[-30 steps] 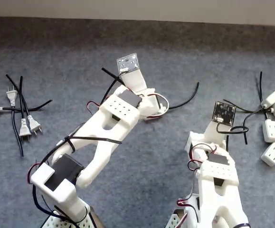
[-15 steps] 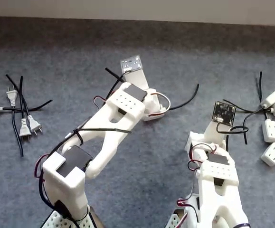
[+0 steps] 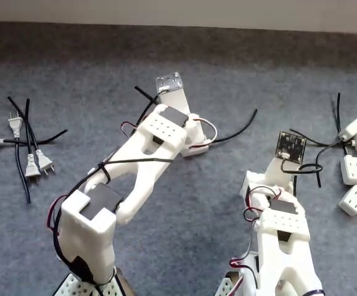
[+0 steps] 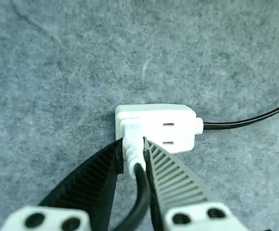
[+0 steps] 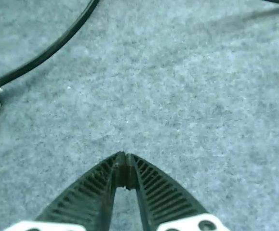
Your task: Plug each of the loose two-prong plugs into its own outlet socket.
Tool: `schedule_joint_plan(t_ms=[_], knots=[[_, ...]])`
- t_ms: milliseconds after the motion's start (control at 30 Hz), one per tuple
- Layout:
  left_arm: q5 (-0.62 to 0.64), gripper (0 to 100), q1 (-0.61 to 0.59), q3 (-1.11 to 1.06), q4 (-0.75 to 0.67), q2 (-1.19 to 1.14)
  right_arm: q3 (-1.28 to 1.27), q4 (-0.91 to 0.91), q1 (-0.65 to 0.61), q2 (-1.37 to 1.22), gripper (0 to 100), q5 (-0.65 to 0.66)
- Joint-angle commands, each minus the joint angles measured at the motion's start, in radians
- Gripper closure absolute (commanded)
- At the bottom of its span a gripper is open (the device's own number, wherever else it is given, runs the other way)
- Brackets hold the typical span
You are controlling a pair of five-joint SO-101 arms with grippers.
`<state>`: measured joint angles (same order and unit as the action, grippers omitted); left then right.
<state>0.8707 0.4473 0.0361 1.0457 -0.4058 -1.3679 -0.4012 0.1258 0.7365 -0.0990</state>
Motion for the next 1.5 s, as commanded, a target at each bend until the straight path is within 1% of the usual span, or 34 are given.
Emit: schedule_joint_plan(t_ms=[0,100,167,267,367,533,633,667,833,1000,1267,1467], knots=[[-0.008,99,0.008,0.104,0.155,-0.054,0.004,0.019,-0.015,0.002,99.1,0.002],[-0.005,99,0.002,0.191,0.305,-0.091,0.004,0.019,-0.015,0.002,99.1,0.002],[-0.006,99,-0.002,0.22,0.376,-0.113,0.004,0.019,-0.015,0.002,99.1,0.002],[-0.008,99,-0.016,0.225,0.459,-0.133,0.004,0.019,-0.015,0.002,99.1,0.002],[-0.008,99,-0.039,0.226,0.505,-0.137,0.004,0.019,-0.015,0.002,99.1,0.002],[-0.018,99,-0.07,0.225,0.482,-0.142,0.004,0.019,-0.015,0.002,99.1,0.002],[-0.12,99,-0.071,0.222,0.459,-0.142,0.004,0.019,-0.015,0.002,99.1,0.002],[-0.127,99,-0.071,0.22,0.456,-0.143,0.004,0.019,-0.015,0.002,99.1,0.002],[-0.13,99,-0.071,0.17,0.451,-0.176,0.004,0.019,-0.015,0.002,99.1,0.002],[-0.13,99,-0.073,0.199,0.456,-0.237,0.004,0.019,-0.015,0.002,99.1,0.002],[-0.133,99,-0.073,0.202,0.459,-0.243,0.004,0.019,-0.015,0.002,99.1,0.002],[-0.135,99,-0.073,0.16,0.422,-0.243,0.004,0.019,-0.015,0.002,99.1,0.002]])
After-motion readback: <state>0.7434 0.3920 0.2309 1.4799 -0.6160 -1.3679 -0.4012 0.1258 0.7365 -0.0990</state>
